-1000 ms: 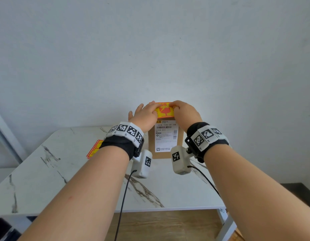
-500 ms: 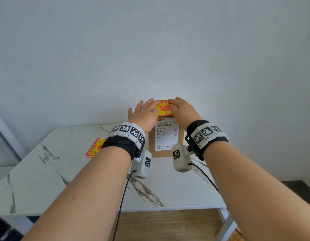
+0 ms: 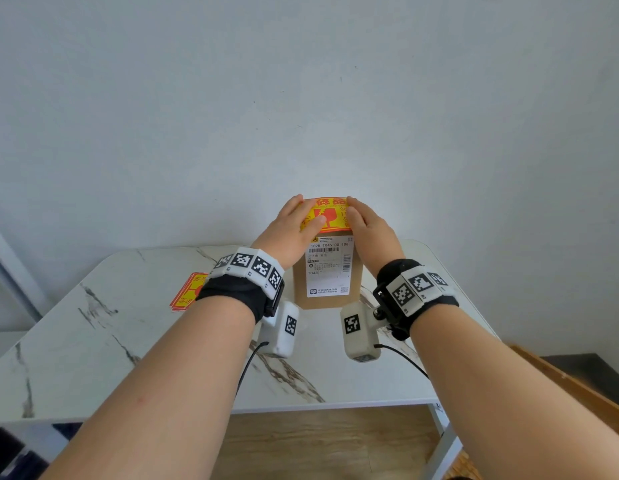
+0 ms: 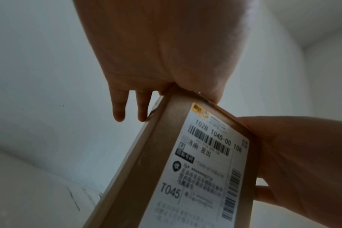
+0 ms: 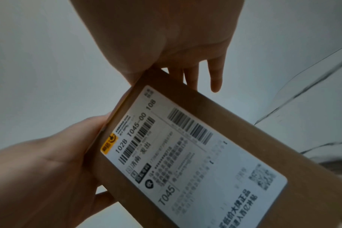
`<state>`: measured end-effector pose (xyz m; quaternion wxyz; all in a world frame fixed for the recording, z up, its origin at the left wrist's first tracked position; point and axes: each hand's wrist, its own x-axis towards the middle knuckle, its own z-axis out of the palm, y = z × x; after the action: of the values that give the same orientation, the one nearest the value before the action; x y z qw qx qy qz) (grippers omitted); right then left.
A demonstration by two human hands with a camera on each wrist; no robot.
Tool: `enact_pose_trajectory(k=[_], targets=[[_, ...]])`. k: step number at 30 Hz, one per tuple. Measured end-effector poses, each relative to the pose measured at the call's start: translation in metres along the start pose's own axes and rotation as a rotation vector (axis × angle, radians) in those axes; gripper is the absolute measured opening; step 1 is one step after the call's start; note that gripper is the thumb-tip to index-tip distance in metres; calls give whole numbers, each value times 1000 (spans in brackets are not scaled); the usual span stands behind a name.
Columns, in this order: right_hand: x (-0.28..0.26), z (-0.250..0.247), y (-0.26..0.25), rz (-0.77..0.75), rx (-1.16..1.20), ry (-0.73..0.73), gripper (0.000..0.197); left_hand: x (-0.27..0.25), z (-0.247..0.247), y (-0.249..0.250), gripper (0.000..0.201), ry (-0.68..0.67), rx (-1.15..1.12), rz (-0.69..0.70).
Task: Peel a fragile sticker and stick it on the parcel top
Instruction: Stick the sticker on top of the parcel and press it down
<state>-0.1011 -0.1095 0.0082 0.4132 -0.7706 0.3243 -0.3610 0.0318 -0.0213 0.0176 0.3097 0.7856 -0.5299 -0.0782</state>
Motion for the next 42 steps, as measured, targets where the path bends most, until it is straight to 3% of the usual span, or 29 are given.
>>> enact_pose_trajectory(k=[7,13,25,31,37,42], targets=[[-19,-9,5,-37,113,-99,61,-12,-2,5,60,-27,-30,29],[-26,-20,9,-34,207,-172,59,-21,-4,3,67,-73,-27,87],[-29,-24,13,-46,182,-127,53,-33,-6,8,74,-89,21,92],[-18,-19,0,-113,-119,60,33,-33,-18,15,74,-30,21,94],[-6,-13,-17,-124,-208,-72,46,-35,-21,17,77,-36,37,93],[-4,-11,-25,-93,-230,-97,42,-31,-24,16,91,-64,52,60]])
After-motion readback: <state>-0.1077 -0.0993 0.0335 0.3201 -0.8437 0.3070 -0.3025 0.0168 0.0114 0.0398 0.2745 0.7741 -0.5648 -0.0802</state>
